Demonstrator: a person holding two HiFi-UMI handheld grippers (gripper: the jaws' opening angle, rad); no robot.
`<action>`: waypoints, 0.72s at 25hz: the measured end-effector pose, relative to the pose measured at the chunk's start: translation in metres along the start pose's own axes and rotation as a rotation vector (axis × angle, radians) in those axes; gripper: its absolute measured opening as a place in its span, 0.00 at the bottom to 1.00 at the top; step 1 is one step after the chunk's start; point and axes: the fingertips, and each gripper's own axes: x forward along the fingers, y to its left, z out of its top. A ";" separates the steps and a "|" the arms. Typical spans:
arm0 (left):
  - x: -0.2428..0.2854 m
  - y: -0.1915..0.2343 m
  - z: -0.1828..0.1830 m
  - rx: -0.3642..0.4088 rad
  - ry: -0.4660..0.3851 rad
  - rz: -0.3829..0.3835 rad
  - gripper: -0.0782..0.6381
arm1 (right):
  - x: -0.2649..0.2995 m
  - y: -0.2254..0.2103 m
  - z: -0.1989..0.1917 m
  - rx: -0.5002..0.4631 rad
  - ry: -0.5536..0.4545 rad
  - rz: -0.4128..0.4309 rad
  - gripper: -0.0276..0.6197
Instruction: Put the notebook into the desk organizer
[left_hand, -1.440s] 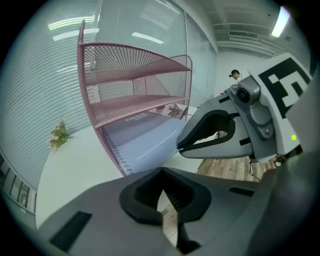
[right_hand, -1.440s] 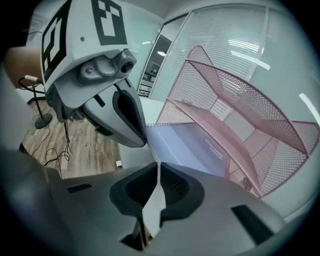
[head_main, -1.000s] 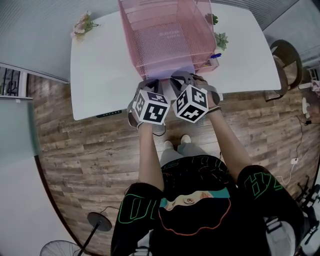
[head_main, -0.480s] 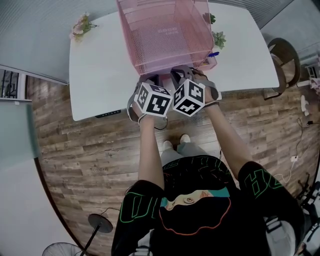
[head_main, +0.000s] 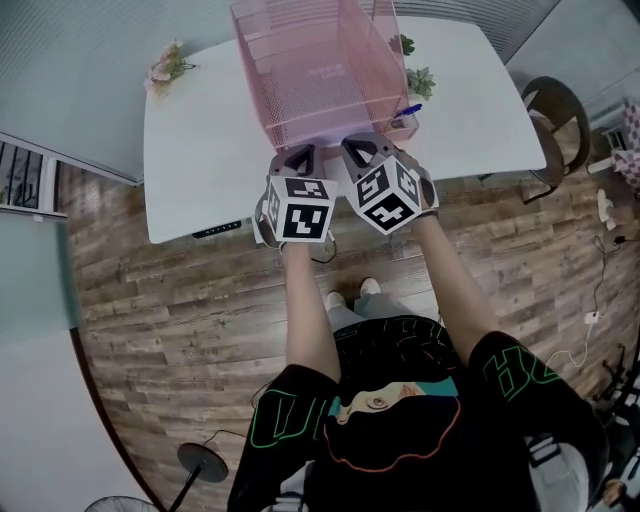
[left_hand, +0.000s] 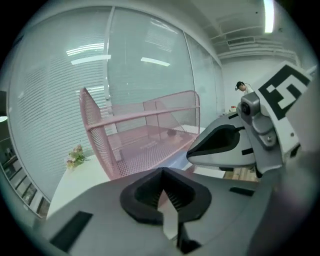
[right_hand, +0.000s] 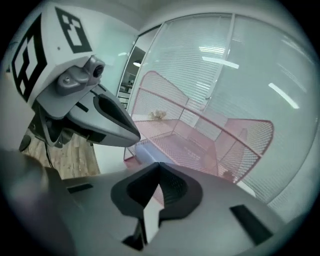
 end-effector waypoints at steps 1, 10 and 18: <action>-0.006 0.000 0.007 -0.003 -0.031 0.007 0.10 | -0.007 -0.003 0.005 0.021 -0.023 -0.007 0.05; -0.080 0.008 0.072 -0.025 -0.279 0.144 0.11 | -0.088 -0.028 0.067 0.127 -0.289 -0.143 0.05; -0.148 0.011 0.129 -0.094 -0.571 0.197 0.11 | -0.159 -0.072 0.099 0.280 -0.509 -0.259 0.05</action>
